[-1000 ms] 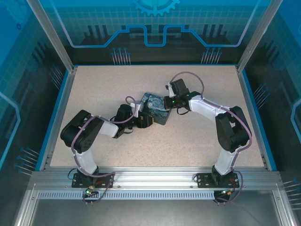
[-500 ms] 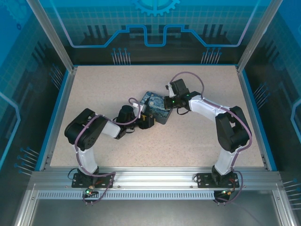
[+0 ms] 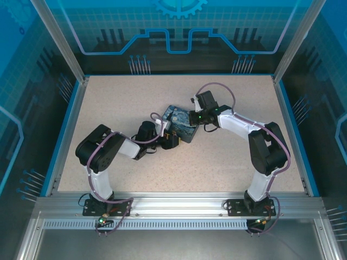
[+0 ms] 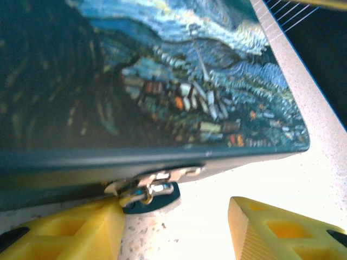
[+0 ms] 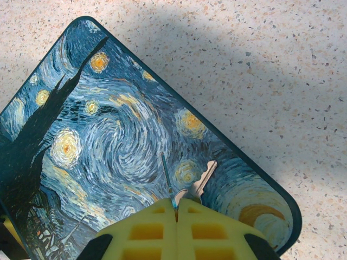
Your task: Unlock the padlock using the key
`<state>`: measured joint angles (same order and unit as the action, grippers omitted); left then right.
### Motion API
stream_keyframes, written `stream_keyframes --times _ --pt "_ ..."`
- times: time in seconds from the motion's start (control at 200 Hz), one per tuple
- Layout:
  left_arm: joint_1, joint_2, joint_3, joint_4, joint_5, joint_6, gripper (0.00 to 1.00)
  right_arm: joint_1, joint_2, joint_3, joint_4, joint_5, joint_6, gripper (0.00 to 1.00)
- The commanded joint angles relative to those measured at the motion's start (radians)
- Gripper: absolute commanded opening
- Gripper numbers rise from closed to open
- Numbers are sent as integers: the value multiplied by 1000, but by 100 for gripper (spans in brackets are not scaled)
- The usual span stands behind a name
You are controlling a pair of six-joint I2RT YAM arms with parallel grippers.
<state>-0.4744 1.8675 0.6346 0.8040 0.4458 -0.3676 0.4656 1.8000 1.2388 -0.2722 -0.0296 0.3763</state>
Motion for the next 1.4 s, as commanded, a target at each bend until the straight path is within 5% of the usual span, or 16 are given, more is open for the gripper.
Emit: stream_keyframes --times 0.0,0.45,1.015,1.396 --pt "-7 1 40 -29 42 -16 54 3 32 -1 -78 2 -2 1" --pt "-7 12 103 -187 -98 -47 49 3 26 2 -78 1 -1 1" --pt "-8 21 124 -189 -201 -69 43 4 25 4 -75 -4 0 1" --pt "-9 8 128 -181 -219 -87 30 4 -22 -25 -24 -1 -18 1"
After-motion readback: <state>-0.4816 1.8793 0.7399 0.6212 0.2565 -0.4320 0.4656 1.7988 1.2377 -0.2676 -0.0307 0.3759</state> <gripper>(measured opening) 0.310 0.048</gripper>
